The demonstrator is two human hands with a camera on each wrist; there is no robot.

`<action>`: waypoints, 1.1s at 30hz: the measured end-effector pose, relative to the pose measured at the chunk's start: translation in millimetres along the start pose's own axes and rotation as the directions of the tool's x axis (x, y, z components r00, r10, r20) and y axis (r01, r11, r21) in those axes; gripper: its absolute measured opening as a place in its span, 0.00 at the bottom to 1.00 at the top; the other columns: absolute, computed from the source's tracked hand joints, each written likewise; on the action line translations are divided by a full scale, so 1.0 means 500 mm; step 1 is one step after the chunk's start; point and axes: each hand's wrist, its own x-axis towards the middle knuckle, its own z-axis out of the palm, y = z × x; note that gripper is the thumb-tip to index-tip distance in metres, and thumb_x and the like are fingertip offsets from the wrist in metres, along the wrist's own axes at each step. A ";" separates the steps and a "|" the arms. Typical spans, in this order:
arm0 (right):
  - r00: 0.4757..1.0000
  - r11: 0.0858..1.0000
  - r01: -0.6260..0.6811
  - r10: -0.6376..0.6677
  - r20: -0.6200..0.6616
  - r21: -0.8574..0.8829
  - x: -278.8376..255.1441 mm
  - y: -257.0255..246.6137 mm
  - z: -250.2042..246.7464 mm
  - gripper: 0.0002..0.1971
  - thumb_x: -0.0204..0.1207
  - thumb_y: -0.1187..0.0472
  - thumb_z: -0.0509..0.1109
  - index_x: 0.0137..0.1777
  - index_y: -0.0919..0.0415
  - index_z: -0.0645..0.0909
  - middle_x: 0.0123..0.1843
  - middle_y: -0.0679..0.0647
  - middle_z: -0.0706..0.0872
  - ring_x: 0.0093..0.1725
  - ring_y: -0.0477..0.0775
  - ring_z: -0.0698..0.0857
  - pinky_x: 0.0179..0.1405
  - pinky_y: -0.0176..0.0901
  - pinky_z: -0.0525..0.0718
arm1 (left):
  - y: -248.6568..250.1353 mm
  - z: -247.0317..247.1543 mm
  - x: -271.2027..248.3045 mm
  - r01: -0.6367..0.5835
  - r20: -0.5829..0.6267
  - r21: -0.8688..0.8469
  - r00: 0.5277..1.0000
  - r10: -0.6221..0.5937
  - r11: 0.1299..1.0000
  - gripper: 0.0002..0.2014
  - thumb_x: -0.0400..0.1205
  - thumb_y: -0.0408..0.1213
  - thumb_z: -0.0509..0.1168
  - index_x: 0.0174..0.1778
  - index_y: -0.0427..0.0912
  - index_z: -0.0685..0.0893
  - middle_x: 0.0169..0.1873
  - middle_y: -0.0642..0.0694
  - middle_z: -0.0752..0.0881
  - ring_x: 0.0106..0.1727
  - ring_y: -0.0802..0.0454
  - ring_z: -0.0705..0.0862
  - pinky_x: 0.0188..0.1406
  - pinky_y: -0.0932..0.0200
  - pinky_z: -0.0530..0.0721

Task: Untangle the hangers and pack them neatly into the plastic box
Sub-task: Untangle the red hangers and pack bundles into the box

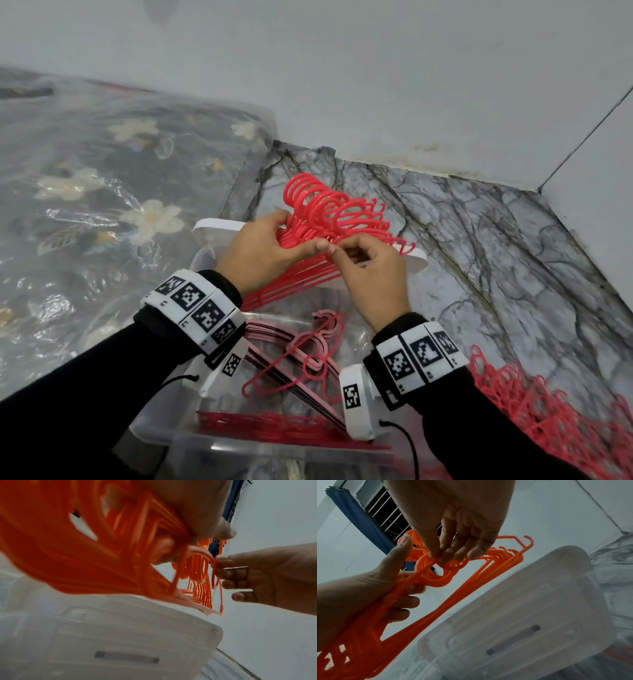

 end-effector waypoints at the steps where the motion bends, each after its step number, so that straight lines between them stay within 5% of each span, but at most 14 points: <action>1: 1.000 1.000 -0.009 0.009 0.010 0.019 0.002 0.001 0.000 0.04 0.72 0.64 0.76 0.37 0.56 0.85 0.33 0.45 0.86 0.34 0.41 0.82 0.38 0.27 0.79 | 0.002 0.004 -0.003 -0.004 0.017 -0.002 1.000 0.004 1.000 0.34 0.60 0.75 0.67 0.51 0.52 0.83 0.39 0.54 0.90 0.41 0.59 0.88 0.48 0.47 0.86; 8: 0.947 0.960 -0.203 0.142 0.290 0.193 0.008 -0.010 -0.016 0.07 0.74 0.71 0.72 0.38 0.59 0.85 0.33 0.50 0.88 0.31 0.39 0.85 0.34 0.29 0.81 | 0.003 0.000 -0.006 -0.040 0.105 -0.001 0.994 0.039 0.999 0.23 0.70 0.65 0.68 0.48 0.51 0.83 0.39 0.53 0.90 0.41 0.58 0.88 0.50 0.46 0.85; 11: 0.968 0.999 -0.046 0.049 0.247 -0.018 0.033 -0.013 -0.056 0.06 0.71 0.68 0.75 0.41 0.56 0.83 0.35 0.45 0.86 0.34 0.35 0.83 0.38 0.27 0.78 | 0.002 -0.007 -0.006 -0.039 0.133 -0.012 0.990 0.040 0.999 0.24 0.70 0.64 0.67 0.53 0.51 0.84 0.42 0.54 0.91 0.43 0.60 0.89 0.52 0.49 0.86; 12: 0.979 0.967 0.087 -0.039 0.202 -0.238 0.040 -0.007 -0.071 0.08 0.69 0.64 0.76 0.46 0.55 0.82 0.40 0.45 0.85 0.42 0.37 0.82 0.45 0.29 0.77 | 0.002 -0.008 -0.008 -0.034 0.132 -0.010 0.991 0.035 0.999 0.24 0.70 0.65 0.67 0.52 0.51 0.84 0.42 0.55 0.91 0.43 0.61 0.88 0.52 0.52 0.86; 14: 0.958 0.735 0.276 -0.155 0.243 -0.619 0.042 0.003 -0.086 0.23 0.66 0.56 0.77 0.61 0.55 0.77 0.57 0.50 0.80 0.59 0.48 0.76 0.60 0.43 0.74 | 0.002 -0.006 -0.011 -0.024 0.139 -0.005 0.990 0.024 1.000 0.24 0.69 0.65 0.67 0.51 0.51 0.85 0.39 0.54 0.90 0.40 0.62 0.88 0.48 0.55 0.85; 17: 0.933 0.530 0.318 -0.029 0.358 -0.786 0.032 0.018 -0.073 0.38 0.67 0.56 0.73 0.77 0.56 0.63 0.79 0.53 0.66 0.79 0.56 0.62 0.77 0.59 0.62 | 0.008 0.005 -0.017 0.003 0.231 -0.038 0.973 0.006 0.999 0.24 0.70 0.63 0.68 0.54 0.50 0.85 0.43 0.52 0.91 0.43 0.58 0.89 0.51 0.51 0.86; 19: 0.912 0.469 0.356 0.012 0.409 -0.808 0.025 0.030 -0.054 0.36 0.70 0.61 0.69 0.79 0.56 0.61 0.80 0.53 0.64 0.81 0.55 0.59 0.81 0.58 0.54 | 0.014 0.016 -0.021 -0.008 0.301 -0.083 0.953 0.032 0.997 0.24 0.71 0.59 0.70 0.58 0.48 0.84 0.47 0.50 0.90 0.46 0.54 0.89 0.53 0.46 0.86; 21: 0.897 0.507 0.389 -0.017 0.442 -0.769 0.026 0.033 -0.046 0.26 0.72 0.65 0.65 0.72 0.53 0.71 0.69 0.54 0.77 0.73 0.57 0.71 0.77 0.55 0.61 | 0.013 0.019 -0.021 -0.014 0.331 -0.122 0.942 0.054 0.992 0.23 0.71 0.54 0.73 0.59 0.47 0.84 0.47 0.48 0.90 0.46 0.51 0.90 0.53 0.45 0.86; 23: 0.892 0.599 0.370 -0.014 0.452 -0.711 0.031 0.031 -0.049 0.19 0.73 0.68 0.63 0.63 0.54 0.78 0.57 0.54 0.85 0.60 0.59 0.81 0.61 0.50 0.75 | 0.010 0.011 -0.020 0.001 0.389 -0.119 0.920 0.046 0.993 0.28 0.68 0.54 0.78 0.61 0.49 0.81 0.47 0.48 0.91 0.45 0.52 0.90 0.53 0.47 0.87; 26: 0.868 0.644 0.374 0.009 0.496 -0.668 0.032 0.028 -0.055 0.18 0.73 0.68 0.62 0.61 0.53 0.79 0.52 0.54 0.87 0.52 0.57 0.85 0.47 0.46 0.79 | 0.002 -0.004 -0.020 -0.227 0.459 0.253 0.884 0.090 0.940 0.39 0.61 0.63 0.77 0.66 0.53 0.72 0.51 0.56 0.88 0.48 0.59 0.86 0.52 0.58 0.82; 29: 0.865 0.649 0.363 0.031 0.500 -0.669 0.032 0.031 -0.063 0.15 0.74 0.68 0.62 0.58 0.54 0.80 0.49 0.54 0.87 0.49 0.57 0.85 0.47 0.47 0.81 | -0.005 -0.008 -0.022 -0.382 0.380 0.645 0.912 0.157 0.662 0.28 0.71 0.56 0.68 0.64 0.50 0.70 0.54 0.50 0.86 0.52 0.49 0.84 0.48 0.55 0.79; 33: 0.890 0.687 0.301 0.047 0.453 -0.661 0.027 0.035 -0.065 0.18 0.70 0.73 0.63 0.57 0.57 0.79 0.50 0.58 0.86 0.51 0.60 0.85 0.47 0.49 0.81 | -0.006 0.019 -0.043 -0.348 0.321 0.687 0.933 0.164 0.638 0.16 0.79 0.45 0.59 0.61 0.45 0.70 0.51 0.45 0.85 0.51 0.42 0.84 0.44 0.51 0.79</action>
